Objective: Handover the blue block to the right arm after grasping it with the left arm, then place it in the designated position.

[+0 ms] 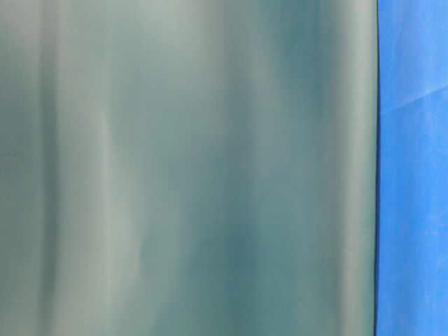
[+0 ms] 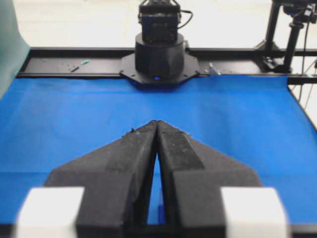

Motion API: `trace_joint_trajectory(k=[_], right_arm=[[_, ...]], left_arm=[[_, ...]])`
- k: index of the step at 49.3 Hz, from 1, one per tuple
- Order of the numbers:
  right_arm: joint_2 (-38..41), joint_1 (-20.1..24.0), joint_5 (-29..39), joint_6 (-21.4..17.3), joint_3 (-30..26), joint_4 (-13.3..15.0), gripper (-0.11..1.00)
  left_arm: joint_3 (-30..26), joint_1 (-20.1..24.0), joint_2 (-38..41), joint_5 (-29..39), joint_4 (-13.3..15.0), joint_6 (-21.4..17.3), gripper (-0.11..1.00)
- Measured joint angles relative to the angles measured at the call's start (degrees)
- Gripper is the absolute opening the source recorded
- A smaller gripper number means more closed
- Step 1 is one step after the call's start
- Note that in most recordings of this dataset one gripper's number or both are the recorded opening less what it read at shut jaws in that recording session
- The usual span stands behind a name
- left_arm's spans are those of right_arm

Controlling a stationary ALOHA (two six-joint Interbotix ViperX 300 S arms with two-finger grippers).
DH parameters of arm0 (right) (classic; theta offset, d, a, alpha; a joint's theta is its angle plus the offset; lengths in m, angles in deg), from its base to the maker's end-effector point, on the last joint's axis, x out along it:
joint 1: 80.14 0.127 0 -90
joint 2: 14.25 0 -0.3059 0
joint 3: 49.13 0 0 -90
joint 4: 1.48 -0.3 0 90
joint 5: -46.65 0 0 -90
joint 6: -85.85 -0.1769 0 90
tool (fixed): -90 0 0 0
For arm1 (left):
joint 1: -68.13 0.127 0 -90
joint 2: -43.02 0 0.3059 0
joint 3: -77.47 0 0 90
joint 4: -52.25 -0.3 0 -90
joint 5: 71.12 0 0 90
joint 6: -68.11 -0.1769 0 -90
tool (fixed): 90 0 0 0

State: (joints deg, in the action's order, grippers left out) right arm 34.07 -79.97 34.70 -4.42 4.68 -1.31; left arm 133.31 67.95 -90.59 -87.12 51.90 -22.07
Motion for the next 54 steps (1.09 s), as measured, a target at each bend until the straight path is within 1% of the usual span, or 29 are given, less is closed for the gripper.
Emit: trace_joint_trajectory(k=[2,5,11,13,15,17,25,37,46,54], right_arm=[[0.09,-0.09,0.09,-0.09,0.00,0.00,0.16],[0.18,-0.09,0.09,-0.09,0.00,0.00,0.32],[0.26,0.00,0.35,-0.18,0.00,-0.18,0.70],[0.26,-0.09,0.44,-0.09,0.00,-0.18,0.81],[0.35,-0.09,0.53,-0.18,0.00,-0.18,0.90],[0.35,-0.18,0.62,-0.18,0.00,-0.26,0.95],[0.35,-0.18,0.62,-0.18,0.00,-0.53,0.97],[0.35,-0.26,0.62,-0.18,0.00,-0.70,0.97],[0.35,-0.26,0.62,-0.18,0.00,-0.70,0.97],[0.35,-0.26,0.53,-0.18,0.00,-0.62,0.97]], left_arm=[[0.00,0.00,0.00,-0.18,-0.09,0.18,0.21],[0.00,0.00,0.00,-0.44,-0.09,0.44,0.39],[0.00,0.00,0.00,-0.88,-0.09,0.53,0.75],[0.00,0.09,0.00,-0.88,0.00,0.44,0.84],[0.00,0.00,0.00,-0.88,-0.09,0.53,0.91],[0.00,0.00,0.00,-0.88,-0.09,0.53,0.92],[0.00,0.09,0.00,-0.88,-0.09,0.53,0.91],[0.00,0.00,0.09,-0.97,-0.09,0.62,0.91],[0.00,0.00,0.18,-2.37,-0.09,0.70,0.91],[0.00,0.00,2.20,-3.25,-0.09,0.70,0.91]])
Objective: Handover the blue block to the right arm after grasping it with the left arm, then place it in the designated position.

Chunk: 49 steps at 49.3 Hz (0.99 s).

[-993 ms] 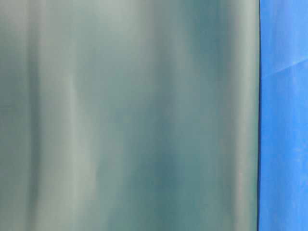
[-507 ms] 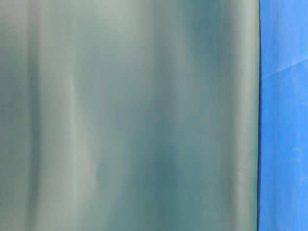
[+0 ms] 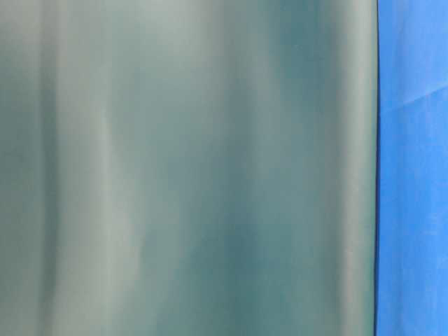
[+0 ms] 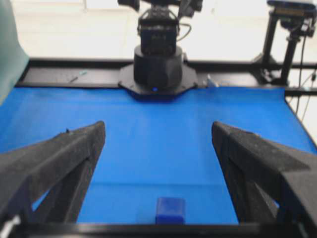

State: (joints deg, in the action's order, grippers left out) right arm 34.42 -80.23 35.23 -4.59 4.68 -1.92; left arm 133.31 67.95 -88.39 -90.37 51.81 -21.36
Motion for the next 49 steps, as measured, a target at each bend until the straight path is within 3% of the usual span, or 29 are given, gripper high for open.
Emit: trace_joint_trajectory(k=[19,49], right_arm=[[0.00,-0.09,0.00,0.00,0.00,-0.09,0.97],[0.26,-0.09,0.09,0.00,-0.09,-0.09,0.97]], left_arm=[[-4.83,0.00,14.24,-7.21,0.00,-0.62,0.91],[-24.87,0.00,38.76,-10.72,0.00,-0.88,0.91]])
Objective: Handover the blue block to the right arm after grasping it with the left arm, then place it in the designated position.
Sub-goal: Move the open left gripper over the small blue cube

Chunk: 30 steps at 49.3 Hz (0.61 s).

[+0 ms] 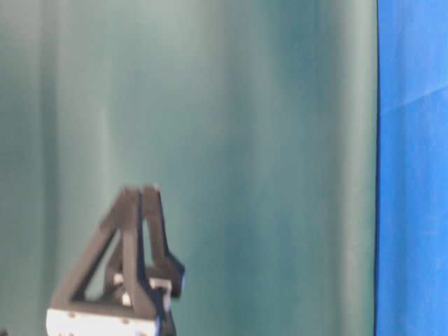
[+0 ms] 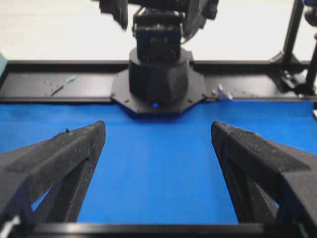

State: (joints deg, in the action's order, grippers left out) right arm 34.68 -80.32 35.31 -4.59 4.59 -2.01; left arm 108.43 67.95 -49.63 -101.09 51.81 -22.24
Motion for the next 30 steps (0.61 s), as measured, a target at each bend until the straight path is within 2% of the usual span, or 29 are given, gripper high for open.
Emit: trace_joint_trajectory(k=[8,19,25,30], right_arm=[[0.26,0.09,-0.09,0.00,0.09,0.00,0.97],[0.26,0.00,-0.09,0.00,0.09,0.00,0.97],[0.26,0.00,-0.09,0.00,0.00,0.00,0.97],[0.26,0.00,-0.09,0.00,0.00,0.00,0.97]], left_arm=[[-3.43,0.00,3.34,1.14,0.00,-0.09,0.91],[-5.10,0.09,4.22,4.66,-0.09,0.79,0.91],[-5.89,0.09,4.31,9.58,0.00,1.93,0.91],[-8.00,0.00,4.66,17.49,-0.09,3.52,0.91]])
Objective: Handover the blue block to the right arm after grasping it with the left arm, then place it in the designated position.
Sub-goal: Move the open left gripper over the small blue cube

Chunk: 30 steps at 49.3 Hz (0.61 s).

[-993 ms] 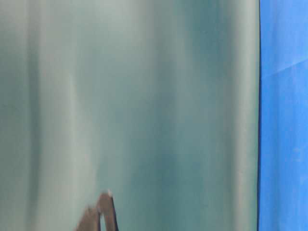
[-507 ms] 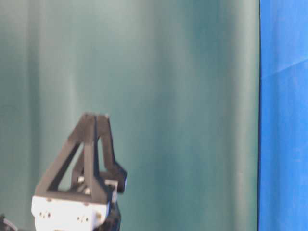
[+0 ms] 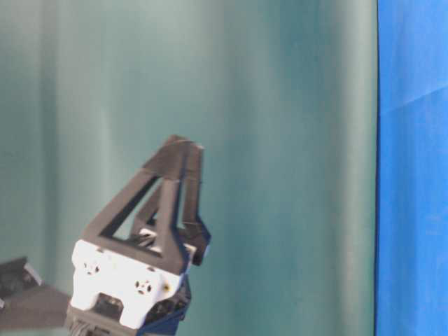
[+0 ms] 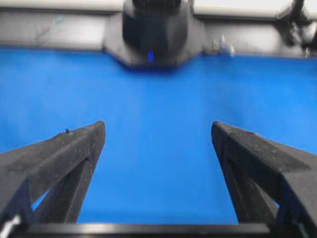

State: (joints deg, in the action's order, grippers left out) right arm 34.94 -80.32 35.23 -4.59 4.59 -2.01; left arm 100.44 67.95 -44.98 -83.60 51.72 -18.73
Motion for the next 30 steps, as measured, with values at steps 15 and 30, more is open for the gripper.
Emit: trace_joint_trajectory(k=[15,30], right_arm=[[0.00,0.00,0.09,0.00,0.09,0.00,0.97],[0.00,0.09,1.14,0.00,0.00,0.00,0.97]], left_arm=[[-8.35,0.00,2.11,24.70,0.00,0.44,0.91],[-16.52,-1.05,4.92,42.63,0.09,0.70,0.91]])
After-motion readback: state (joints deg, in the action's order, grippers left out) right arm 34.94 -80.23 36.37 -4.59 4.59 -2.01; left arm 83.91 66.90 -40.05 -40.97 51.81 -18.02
